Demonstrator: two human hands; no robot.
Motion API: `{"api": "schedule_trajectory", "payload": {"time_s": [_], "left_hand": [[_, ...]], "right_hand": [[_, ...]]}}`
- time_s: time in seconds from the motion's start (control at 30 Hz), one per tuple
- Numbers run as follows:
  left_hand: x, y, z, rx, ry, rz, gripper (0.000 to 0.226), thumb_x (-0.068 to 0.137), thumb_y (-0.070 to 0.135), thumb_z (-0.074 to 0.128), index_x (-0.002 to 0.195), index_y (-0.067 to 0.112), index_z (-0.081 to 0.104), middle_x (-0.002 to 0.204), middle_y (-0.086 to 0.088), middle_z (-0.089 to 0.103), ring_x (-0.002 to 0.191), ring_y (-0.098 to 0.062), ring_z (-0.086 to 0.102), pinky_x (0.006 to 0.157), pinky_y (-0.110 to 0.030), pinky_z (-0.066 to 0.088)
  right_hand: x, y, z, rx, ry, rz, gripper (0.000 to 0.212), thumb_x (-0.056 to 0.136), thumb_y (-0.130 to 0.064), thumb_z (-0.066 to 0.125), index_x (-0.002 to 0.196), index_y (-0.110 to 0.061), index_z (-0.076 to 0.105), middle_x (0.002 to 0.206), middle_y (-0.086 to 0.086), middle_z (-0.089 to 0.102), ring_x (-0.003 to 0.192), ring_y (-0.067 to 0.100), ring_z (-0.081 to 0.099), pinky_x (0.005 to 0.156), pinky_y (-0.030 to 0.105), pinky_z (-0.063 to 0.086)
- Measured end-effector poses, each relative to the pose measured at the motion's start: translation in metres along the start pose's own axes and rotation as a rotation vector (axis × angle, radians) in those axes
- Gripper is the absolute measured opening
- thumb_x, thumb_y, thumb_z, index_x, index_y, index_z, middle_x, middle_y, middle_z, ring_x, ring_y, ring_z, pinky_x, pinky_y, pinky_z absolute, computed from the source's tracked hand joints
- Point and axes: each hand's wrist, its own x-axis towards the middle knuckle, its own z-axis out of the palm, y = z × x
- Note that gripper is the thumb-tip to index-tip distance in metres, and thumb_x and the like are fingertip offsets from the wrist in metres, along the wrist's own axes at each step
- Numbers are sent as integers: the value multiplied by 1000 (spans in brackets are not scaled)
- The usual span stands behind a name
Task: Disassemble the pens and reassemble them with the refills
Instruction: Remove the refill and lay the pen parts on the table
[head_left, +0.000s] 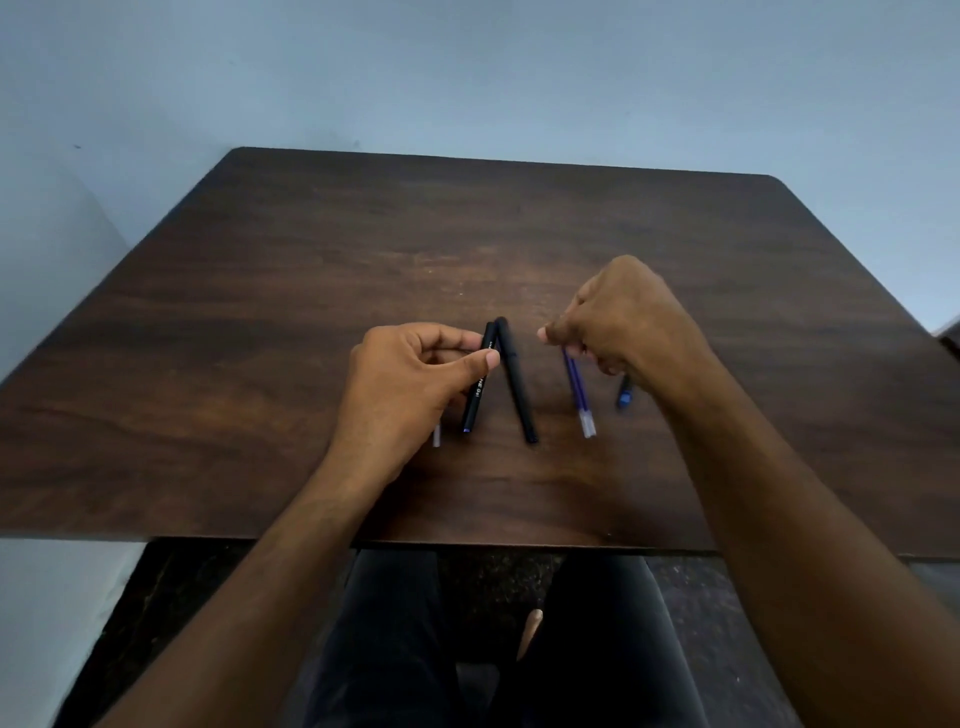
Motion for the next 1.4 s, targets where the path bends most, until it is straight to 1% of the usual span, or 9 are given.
{"api": "schedule_trajectory", "payload": {"time_s": [0.1,0.27,0.43,0.6,0.77,0.97,1.1,1.23,1.4], "left_hand": [[2,5,15,8,-32,25,17,76,30,85,92,24,79,74,5,78,70,-11,75,65,-25,60],[6,8,32,18,-76,54,14,77,29,85,89,27,78,73,6,78,68,-10,75,65,-28,60],[8,9,42,18,-88,76,13,76,30,85,88,29,78,71,7,78,65,-13,75,61,-27,59],[8,9,42,34,-89,74,14,76,31,85,89,30,78,72,8,78,66,-13,75,65,-34,62],[9,7,39,42,-72,64,19,75,32,85,92,28,78,73,7,78,67,-14,75,70,-38,63],[10,4,35,46,-58,44,22,75,32,86,94,26,78,75,8,78,70,-9,75,68,-32,62],[9,3,36,30,-62,29,23,76,30,85,97,25,78,77,9,78,71,-7,75,66,-28,61],[11,2,36,-2,-59,21,22,75,28,86,96,24,79,76,6,79,71,-9,75,67,-30,60],[12,0,35,-4,-58,21,21,75,29,86,94,26,79,76,8,78,71,-8,75,64,-26,57]], "right_hand": [[9,18,-7,-70,9,63,33,81,-29,82,97,-3,71,90,11,73,83,22,69,85,45,60],[16,36,-8,-134,-11,146,29,81,-30,83,88,-6,68,72,6,68,58,16,60,52,31,49],[22,42,-4,-211,-37,172,34,81,-37,82,92,-9,66,80,6,66,60,17,58,45,29,38],[24,43,0,-171,-27,176,44,76,-37,86,103,-6,72,101,11,73,89,24,70,58,33,50],[25,41,4,-188,-31,186,52,75,-39,86,111,-5,71,109,12,73,98,28,71,79,38,59],[28,43,5,-188,-6,192,45,73,-37,89,102,-6,73,101,11,74,89,27,72,75,39,62],[30,42,8,-221,20,167,33,74,-33,88,86,-7,71,93,9,73,78,25,71,55,31,53],[33,39,12,-256,58,125,28,77,-25,83,70,-8,62,89,12,73,75,30,70,58,31,56],[33,31,19,-346,40,98,44,80,-31,81,69,-11,44,72,7,52,59,20,49,43,29,34]]}}
